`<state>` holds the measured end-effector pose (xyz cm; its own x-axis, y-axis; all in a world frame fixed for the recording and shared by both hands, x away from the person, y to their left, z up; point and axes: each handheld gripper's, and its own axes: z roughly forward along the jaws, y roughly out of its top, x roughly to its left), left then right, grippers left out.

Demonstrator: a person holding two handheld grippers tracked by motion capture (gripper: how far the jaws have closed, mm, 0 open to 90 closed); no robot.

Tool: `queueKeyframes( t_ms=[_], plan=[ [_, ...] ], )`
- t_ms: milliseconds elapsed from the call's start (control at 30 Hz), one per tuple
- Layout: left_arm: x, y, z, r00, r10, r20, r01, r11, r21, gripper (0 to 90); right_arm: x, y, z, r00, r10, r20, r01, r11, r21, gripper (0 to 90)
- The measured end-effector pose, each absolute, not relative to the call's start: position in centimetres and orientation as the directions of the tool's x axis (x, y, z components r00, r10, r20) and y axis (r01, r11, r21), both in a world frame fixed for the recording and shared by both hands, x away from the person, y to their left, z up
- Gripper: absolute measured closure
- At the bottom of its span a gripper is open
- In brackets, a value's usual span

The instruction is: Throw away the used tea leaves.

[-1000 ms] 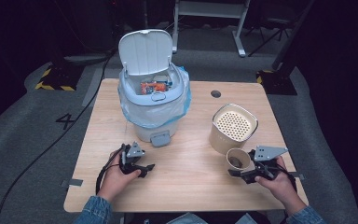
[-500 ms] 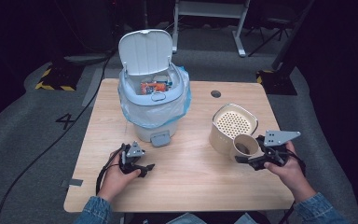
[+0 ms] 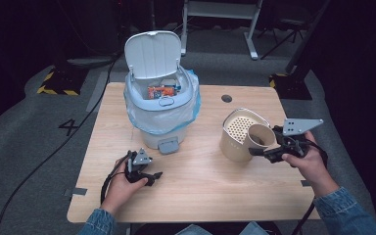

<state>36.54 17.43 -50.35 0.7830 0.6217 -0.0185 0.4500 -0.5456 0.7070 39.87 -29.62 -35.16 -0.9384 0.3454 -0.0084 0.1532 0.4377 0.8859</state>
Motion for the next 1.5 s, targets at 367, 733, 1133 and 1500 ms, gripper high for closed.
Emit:
queueKeyframes(
  t_ms=[367,733,1133,1500],
  plan=[
    [36.6,17.4,-50.3,0.783,0.622,-0.019,0.45,-0.545,0.707,29.4,42.7,-29.4,-32.7,-0.915,0.387,-0.109,0.095,0.472,0.877,33.8],
    [36.6,17.4,-50.3,0.783,0.621,-0.019,0.45,-0.546,0.707,29.4,45.6,-30.2,-31.9,-0.882,0.424,-0.207,0.046,0.514,0.857,33.8],
    [36.6,17.4,-50.3,0.783,0.622,-0.019,0.45,-0.546,0.707,29.5,48.1,-30.0,-32.0,-0.858,0.424,-0.29,-0.009,0.552,0.834,33.9],
    [36.5,17.4,-50.3,0.783,0.622,-0.017,0.45,-0.546,0.707,29.4,49.0,-30.3,-32.1,-0.812,0.422,-0.403,-0.074,0.61,0.789,34.1]
  ],
)
